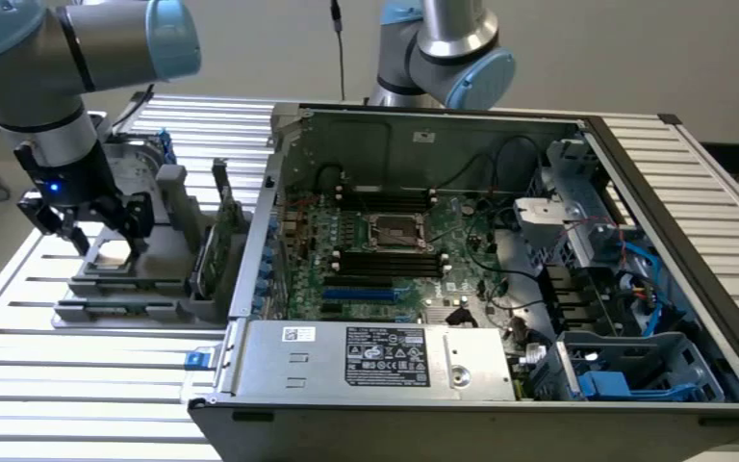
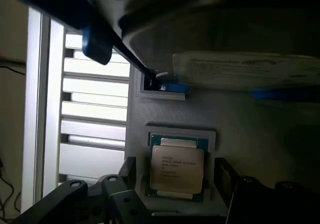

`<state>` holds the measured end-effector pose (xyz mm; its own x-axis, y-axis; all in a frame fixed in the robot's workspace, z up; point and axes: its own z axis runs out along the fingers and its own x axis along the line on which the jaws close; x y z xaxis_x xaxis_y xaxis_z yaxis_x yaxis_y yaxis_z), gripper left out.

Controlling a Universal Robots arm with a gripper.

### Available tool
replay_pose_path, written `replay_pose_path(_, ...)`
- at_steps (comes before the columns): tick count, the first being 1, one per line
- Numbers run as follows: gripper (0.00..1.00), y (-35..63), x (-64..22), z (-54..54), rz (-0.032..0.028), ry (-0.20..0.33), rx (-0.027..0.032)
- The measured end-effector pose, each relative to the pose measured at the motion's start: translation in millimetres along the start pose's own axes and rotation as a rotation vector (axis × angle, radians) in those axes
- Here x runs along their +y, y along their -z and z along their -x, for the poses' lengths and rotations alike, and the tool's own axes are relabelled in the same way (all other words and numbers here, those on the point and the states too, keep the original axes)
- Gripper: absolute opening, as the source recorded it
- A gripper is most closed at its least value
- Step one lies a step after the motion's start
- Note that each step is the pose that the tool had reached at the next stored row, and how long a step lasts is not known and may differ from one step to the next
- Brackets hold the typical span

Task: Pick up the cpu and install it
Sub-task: 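Pick up the cpu and move it towards the insertion slot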

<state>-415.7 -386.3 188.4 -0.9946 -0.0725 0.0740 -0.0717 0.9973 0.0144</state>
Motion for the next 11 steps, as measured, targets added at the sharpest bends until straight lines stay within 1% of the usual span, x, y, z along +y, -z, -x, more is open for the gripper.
replay_pose_path(4,0.73,-2.0,-0.1,0.2,0.0005,-0.008,-0.0009)
replay_pose_path(11,0.73,-2.4,-0.6,0.2,0.0007,-0.010,-0.0014)
